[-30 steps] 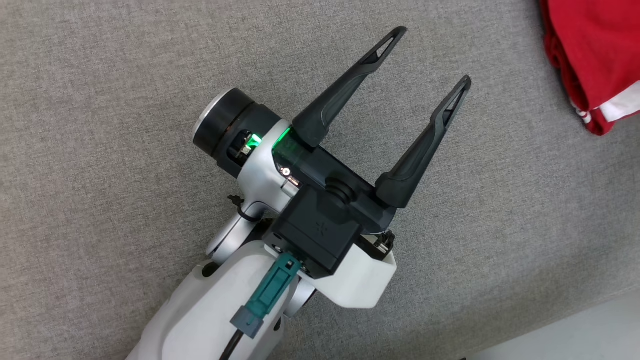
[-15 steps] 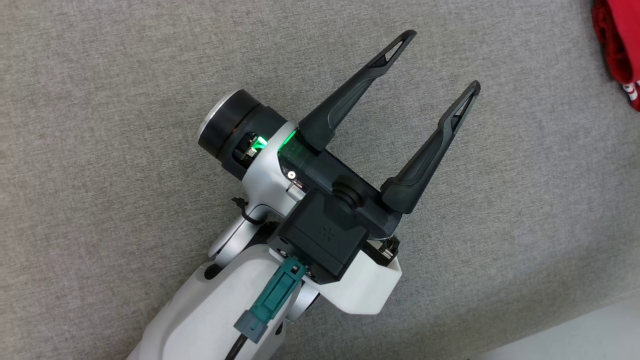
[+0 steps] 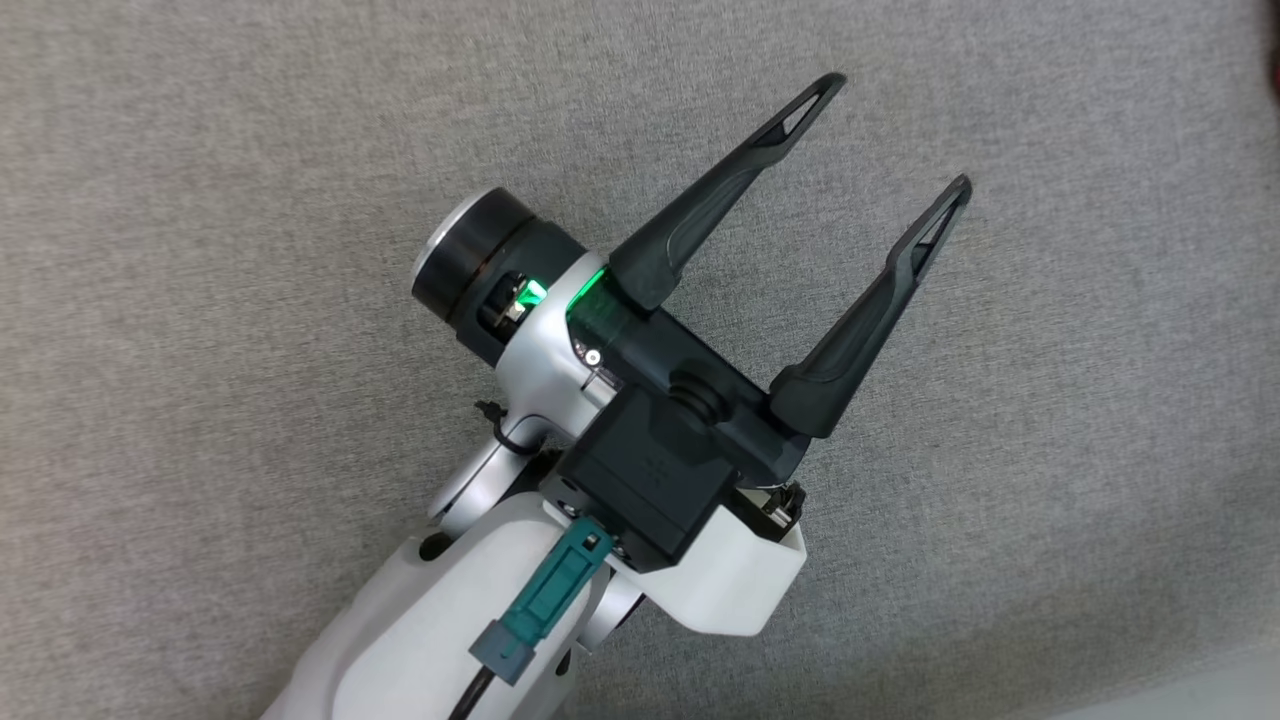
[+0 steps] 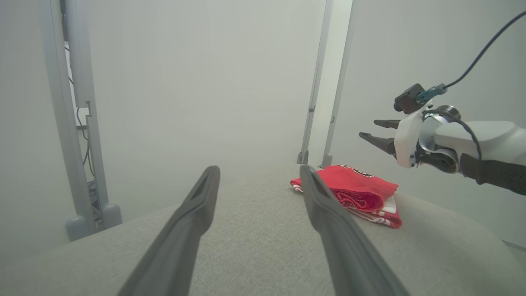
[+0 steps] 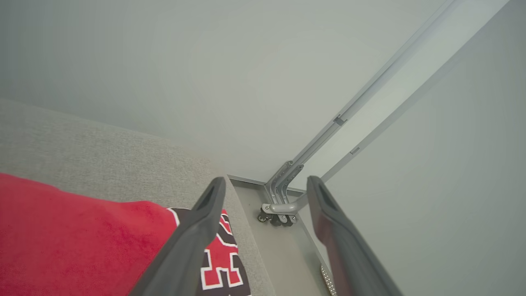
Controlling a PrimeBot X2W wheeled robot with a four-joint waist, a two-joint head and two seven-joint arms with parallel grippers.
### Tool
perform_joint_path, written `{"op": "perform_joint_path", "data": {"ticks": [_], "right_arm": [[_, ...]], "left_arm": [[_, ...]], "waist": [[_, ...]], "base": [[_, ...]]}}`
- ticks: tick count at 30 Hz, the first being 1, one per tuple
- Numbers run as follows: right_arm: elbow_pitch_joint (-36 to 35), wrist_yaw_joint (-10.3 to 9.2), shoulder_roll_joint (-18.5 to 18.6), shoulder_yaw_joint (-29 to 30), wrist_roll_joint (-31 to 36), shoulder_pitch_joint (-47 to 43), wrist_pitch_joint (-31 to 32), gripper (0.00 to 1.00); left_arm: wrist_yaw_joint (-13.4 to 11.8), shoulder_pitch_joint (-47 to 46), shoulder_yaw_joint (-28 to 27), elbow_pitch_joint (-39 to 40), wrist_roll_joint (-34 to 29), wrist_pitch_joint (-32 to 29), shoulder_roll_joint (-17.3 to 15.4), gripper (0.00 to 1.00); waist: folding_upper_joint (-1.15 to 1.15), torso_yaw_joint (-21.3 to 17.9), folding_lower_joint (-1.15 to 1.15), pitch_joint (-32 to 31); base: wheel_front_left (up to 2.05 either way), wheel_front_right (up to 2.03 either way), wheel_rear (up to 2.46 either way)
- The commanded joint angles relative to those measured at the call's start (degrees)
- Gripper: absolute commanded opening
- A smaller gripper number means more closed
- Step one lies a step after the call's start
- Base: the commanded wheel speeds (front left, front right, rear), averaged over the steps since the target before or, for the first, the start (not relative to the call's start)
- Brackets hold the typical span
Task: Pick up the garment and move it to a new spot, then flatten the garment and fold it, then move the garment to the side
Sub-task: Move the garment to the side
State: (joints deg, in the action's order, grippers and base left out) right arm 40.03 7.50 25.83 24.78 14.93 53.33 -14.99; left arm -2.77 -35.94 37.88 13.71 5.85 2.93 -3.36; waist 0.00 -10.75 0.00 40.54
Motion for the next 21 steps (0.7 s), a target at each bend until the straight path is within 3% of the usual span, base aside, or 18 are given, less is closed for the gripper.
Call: {"op": "perform_joint_path", "data": {"ticks": [1, 5, 12, 21], "right_arm": [[-0.9, -0.02, -1.0, -0.3, 0.3, -0.9, -0.3, 1.0], [-4.1, -0.03, -4.7, -3.2, -1.2, -2.6, -0.3, 1.0], [-6.7, -0.02, -7.9, -14.6, -7.6, -7.5, -0.3, 1.0], [-7.8, -0.02, -11.6, -25.7, -22.5, -14.0, -0.3, 1.0]], "left_arm": [[-0.4, 0.6, -0.3, -0.3, 0.5, 0.5, -0.3, 1.0], [-2.0, 2.9, -1.3, -1.6, 1.5, 1.8, -0.5, 1.0], [-6.7, 9.4, -4.6, -4.1, 2.3, 3.7, -2.3, 1.0], [-9.7, 16.8, -7.2, -7.2, 5.4, 7.4, -3.1, 1.0]], "waist": [[0.0, 0.6, 0.0, -1.7], [0.0, 1.6, 0.0, -5.9], [0.0, 3.9, 0.0, -14.2], [0.0, 7.9, 0.0, -24.0]], "base": [[0.0, 0.0, 0.0], [0.0, 0.0, 0.0], [0.0, 0.0, 0.0], [0.0, 0.0, 0.0]]}}
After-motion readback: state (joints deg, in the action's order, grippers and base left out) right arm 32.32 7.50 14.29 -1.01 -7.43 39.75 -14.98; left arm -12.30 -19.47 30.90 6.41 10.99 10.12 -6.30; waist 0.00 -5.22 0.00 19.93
